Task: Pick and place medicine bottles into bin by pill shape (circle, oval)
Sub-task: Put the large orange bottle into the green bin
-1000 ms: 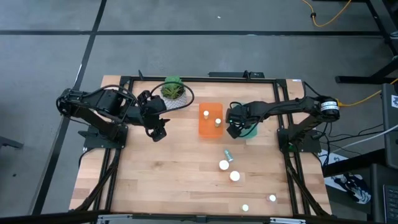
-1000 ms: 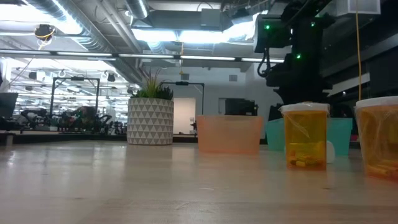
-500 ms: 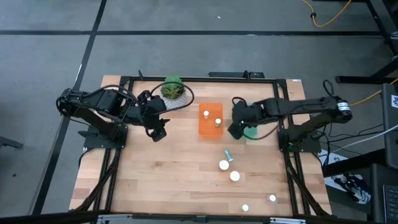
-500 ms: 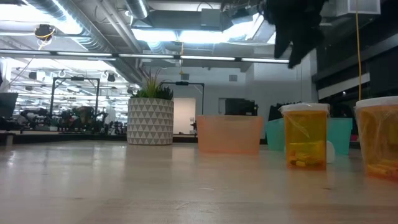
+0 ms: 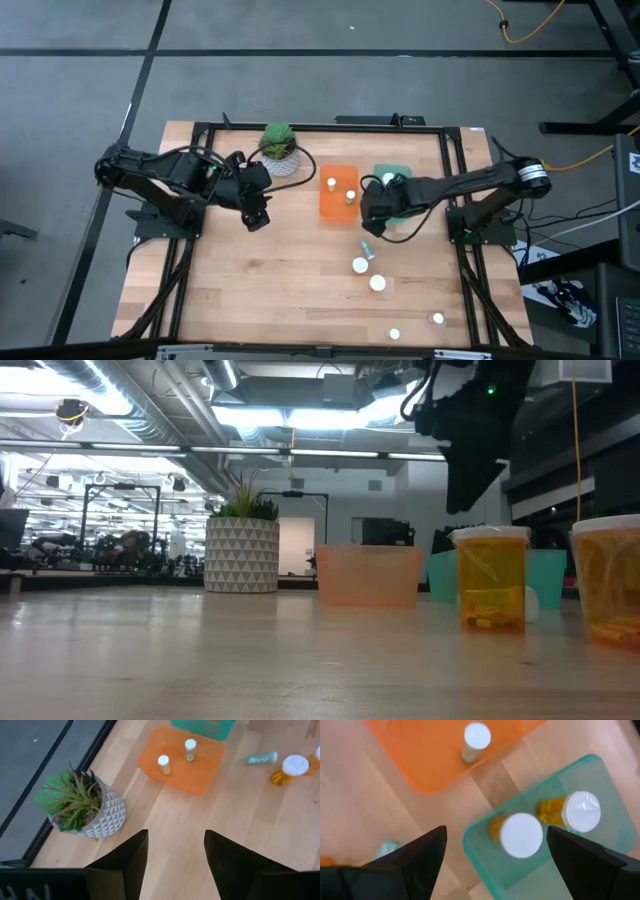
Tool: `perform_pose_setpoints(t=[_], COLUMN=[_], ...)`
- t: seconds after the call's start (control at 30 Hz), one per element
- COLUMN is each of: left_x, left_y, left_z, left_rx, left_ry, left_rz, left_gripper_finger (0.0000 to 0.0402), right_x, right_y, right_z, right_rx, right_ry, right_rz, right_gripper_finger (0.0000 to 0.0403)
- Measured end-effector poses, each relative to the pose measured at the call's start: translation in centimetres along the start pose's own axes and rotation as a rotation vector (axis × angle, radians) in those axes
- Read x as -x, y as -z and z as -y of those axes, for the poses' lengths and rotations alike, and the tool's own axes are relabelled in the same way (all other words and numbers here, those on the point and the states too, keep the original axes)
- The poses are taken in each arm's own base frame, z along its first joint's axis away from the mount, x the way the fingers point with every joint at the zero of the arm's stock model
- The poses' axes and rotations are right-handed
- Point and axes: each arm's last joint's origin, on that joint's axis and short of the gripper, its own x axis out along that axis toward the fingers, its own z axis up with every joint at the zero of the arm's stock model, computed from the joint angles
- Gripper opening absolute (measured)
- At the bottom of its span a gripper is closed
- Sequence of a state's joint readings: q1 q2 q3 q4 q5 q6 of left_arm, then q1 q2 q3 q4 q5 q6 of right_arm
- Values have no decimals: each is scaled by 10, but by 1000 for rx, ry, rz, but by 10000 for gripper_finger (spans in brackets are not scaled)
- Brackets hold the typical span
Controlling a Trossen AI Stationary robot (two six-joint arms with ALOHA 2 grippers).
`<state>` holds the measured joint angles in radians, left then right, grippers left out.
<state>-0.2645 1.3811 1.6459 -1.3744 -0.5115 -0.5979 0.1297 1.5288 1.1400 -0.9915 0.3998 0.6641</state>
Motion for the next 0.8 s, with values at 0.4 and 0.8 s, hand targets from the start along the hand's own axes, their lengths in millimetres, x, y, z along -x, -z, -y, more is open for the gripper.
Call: perform_pose_setpoints(t=[0.4,0.8], left_x=[0,0], left_y=[-2,-2], left_z=[2,2], left_rx=[10,10], left_ry=[15,16], left_rz=[22,23], left_gripper_finger=[187,187], right_x=[-29,-43], right_y=[-4,3], right_z=[-15,-17], right_rx=[94,119], right_ry=[85,151], right_rz=[-8,-97], right_gripper_finger=[343,343])
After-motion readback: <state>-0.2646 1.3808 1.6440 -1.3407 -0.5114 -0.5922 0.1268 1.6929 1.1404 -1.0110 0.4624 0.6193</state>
